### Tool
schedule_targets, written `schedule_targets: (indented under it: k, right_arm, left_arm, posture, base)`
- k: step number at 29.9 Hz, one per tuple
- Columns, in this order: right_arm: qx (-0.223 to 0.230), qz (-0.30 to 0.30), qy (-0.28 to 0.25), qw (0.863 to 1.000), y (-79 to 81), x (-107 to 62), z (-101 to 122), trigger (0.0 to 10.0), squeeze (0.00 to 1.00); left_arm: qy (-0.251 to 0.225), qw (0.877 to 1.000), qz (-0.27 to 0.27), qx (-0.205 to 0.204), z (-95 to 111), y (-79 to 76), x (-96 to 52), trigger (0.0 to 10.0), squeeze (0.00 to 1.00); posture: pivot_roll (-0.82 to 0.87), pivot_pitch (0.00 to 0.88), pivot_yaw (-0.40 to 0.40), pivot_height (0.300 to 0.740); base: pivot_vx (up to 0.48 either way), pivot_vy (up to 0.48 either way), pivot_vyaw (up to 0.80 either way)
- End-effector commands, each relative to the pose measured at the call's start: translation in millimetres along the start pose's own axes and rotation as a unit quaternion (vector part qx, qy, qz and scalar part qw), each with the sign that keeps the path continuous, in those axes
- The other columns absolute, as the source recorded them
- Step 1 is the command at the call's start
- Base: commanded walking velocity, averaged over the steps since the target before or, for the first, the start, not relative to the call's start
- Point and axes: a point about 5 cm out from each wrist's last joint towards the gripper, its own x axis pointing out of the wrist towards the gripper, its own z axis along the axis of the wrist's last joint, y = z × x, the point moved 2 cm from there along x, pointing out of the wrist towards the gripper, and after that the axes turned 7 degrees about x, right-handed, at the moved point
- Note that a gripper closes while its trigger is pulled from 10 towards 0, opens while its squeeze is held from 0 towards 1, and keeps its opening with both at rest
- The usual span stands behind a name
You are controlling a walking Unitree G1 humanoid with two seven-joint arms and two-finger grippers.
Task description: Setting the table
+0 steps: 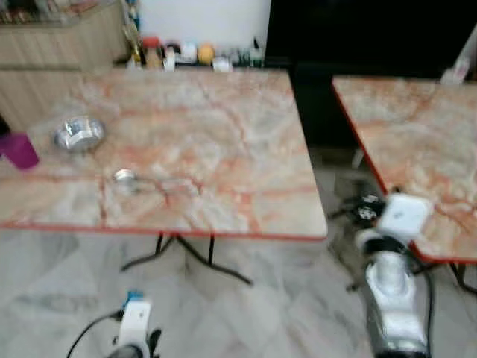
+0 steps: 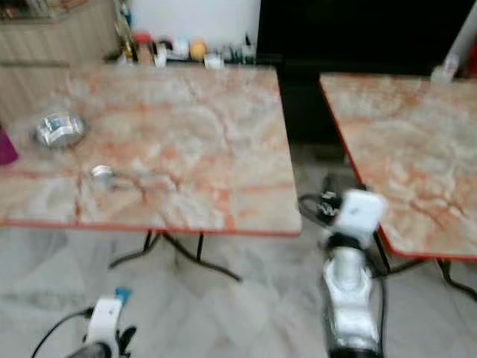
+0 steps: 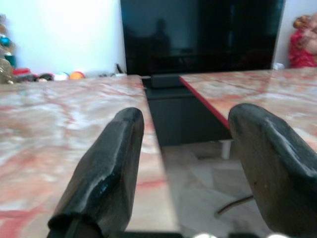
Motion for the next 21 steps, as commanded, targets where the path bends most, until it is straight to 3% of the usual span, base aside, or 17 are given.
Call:
schedule_targets:
  k: [1, 21]
  right_arm:
    - [-0.009, -0.014, 0.001, 1.0, -11.0, -0.1, 0.1, 10.0, 0.0]
    - [-0.015, 0.003, -0.002, 1.0, -6.9, 1.0, 0.2, 10.0, 0.0]
  left_arm:
    - [0.006, 1.0, -0.008, -0.001, -2.3, -7.2, 0.3, 10.0, 0.0]
    - [0.007, 1.0, -0.008, 0.001, -2.5, -6.9, 0.3, 10.0, 0.0]
  posture:
    - [0.03, 0.0, -0.001, 0.74]
    - [0.04, 0.0, -0.003, 0.74]
  base:
    - [0.0, 0.48, 0.0]
    - [0.0, 0.48, 0.03]
